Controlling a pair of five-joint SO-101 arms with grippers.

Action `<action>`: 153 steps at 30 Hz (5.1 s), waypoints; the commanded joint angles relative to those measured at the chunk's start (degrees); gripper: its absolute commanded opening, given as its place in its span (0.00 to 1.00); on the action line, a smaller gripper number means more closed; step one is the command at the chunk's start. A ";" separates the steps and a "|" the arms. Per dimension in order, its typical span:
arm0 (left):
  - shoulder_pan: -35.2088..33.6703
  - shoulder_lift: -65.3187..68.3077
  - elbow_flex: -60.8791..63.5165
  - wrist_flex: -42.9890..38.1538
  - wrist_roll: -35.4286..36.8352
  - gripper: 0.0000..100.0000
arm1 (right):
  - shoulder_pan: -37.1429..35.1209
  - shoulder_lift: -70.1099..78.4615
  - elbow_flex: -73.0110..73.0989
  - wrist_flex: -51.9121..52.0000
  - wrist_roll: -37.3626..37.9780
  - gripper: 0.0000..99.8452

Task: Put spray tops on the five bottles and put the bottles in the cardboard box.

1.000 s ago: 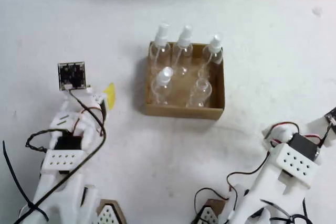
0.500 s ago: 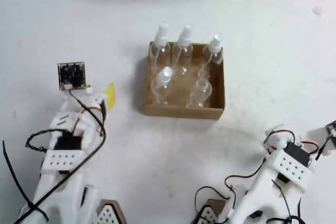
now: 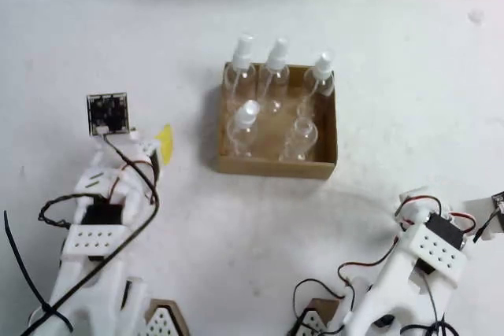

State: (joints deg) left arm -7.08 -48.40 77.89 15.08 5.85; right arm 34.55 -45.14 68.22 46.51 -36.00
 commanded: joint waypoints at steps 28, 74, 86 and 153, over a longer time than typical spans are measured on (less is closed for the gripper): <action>2.59 -0.92 -0.35 -1.49 -0.79 0.22 | 9.10 23.16 -18.02 -6.11 0.18 0.02; 2.59 -1.01 -0.44 -1.49 -0.79 0.22 | -47.78 -20.70 -31.03 -23.96 46.07 0.02; 2.68 -1.19 -0.35 -1.49 -0.79 0.22 | -45.76 -12.00 -30.42 -25.10 27.25 0.02; 2.68 -0.84 -0.26 -2.64 -0.79 0.22 | -46.29 -7.78 1.05 -44.97 32.70 0.02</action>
State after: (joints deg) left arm -5.05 -48.40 77.89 13.67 5.49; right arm -10.81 -52.62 69.45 2.81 -4.18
